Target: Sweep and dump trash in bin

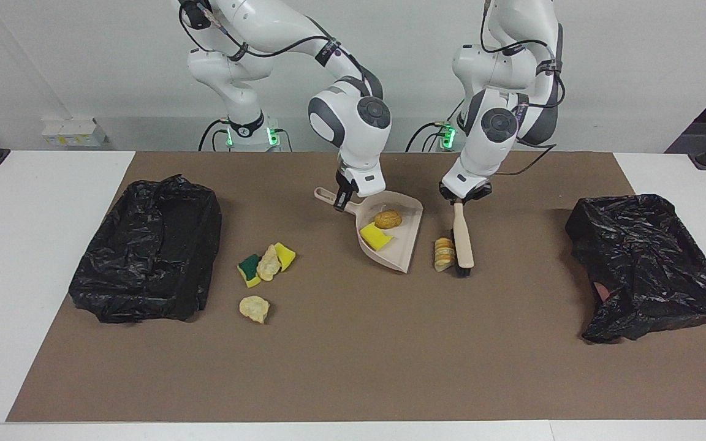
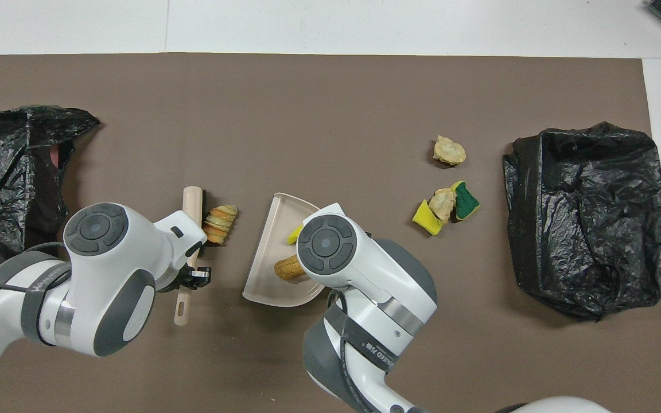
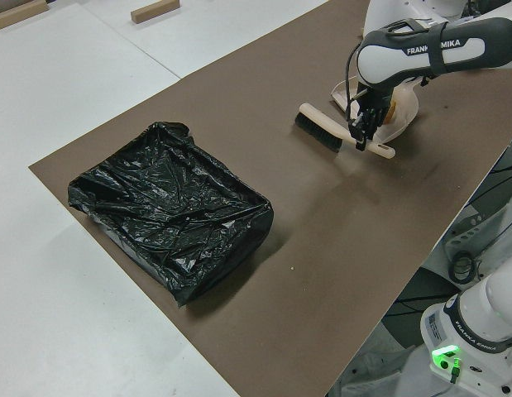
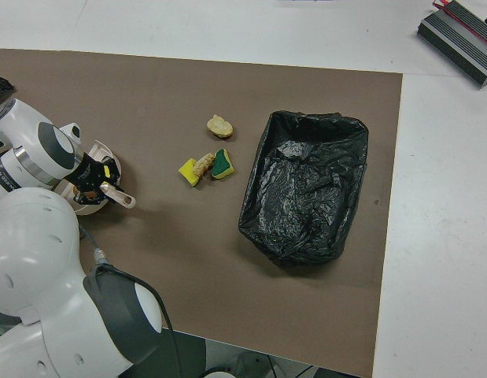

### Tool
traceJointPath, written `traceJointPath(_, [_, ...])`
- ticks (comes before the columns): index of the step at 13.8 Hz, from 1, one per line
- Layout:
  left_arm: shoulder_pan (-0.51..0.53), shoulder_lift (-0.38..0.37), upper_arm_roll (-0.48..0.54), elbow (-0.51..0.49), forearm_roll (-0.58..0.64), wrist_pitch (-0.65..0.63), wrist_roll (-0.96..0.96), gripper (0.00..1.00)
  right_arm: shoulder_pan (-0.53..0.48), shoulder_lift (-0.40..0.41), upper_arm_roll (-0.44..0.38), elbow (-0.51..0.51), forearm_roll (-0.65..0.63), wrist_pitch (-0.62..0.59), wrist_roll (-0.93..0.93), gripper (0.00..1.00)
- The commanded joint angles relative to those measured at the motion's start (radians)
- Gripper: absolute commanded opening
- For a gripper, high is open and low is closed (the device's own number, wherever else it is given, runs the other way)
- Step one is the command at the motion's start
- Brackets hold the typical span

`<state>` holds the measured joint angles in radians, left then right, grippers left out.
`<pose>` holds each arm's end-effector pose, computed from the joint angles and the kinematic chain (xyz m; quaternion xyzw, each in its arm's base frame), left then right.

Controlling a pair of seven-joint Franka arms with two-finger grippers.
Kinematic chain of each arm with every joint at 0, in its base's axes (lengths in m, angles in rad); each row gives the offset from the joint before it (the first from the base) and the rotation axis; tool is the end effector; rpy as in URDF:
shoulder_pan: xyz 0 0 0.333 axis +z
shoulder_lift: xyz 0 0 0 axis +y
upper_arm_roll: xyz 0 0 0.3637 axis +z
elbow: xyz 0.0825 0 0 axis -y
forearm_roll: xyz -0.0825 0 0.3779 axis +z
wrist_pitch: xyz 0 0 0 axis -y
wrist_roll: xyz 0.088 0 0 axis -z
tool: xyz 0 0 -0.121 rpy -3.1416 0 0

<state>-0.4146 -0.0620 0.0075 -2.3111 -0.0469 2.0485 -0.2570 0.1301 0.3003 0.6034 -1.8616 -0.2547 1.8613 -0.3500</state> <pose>0.4285 -0.1882 0.3922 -0.9929 0.0618 0.1011 0.0138 0.4715 0.3615 0.4000 0.8228 0.5547 -0.1110 0.0538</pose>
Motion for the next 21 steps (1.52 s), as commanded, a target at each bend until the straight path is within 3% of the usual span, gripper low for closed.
traceJointPath(1, [-0.022,-0.006,0.011,-0.01,-0.014,0.024,0.041,0.0,-0.001,-0.009,0.05,-0.001,-0.014,-0.072,0.145,0.0])
traceJointPath(5, [-0.064,-0.007,-0.032,-0.01,-0.05,0.03,0.047,0.0,-0.003,-0.039,0.055,-0.025,-0.012,-0.14,0.221,0.0])
traceJointPath(8, [-0.064,-0.01,-0.099,0.007,-0.164,0.012,0.155,0.0,-0.003,-0.041,0.056,-0.016,-0.009,-0.215,0.284,0.0])
traceJointPath(13, [-0.061,-0.013,-0.165,0.099,-0.302,-0.201,0.18,0.0,-0.001,-0.041,0.056,-0.011,-0.003,-0.218,0.304,0.0])
traceJointPath(17, [-0.027,-0.018,-0.149,0.167,-0.288,-0.304,0.177,0.0,-0.003,-0.035,0.056,-0.011,-0.003,-0.2,0.304,0.0])
traceJointPath(21, [0.011,-0.042,-0.139,0.162,-0.121,-0.306,-0.02,0.0,-0.017,-0.041,0.049,-0.005,-0.001,-0.197,0.261,0.0])
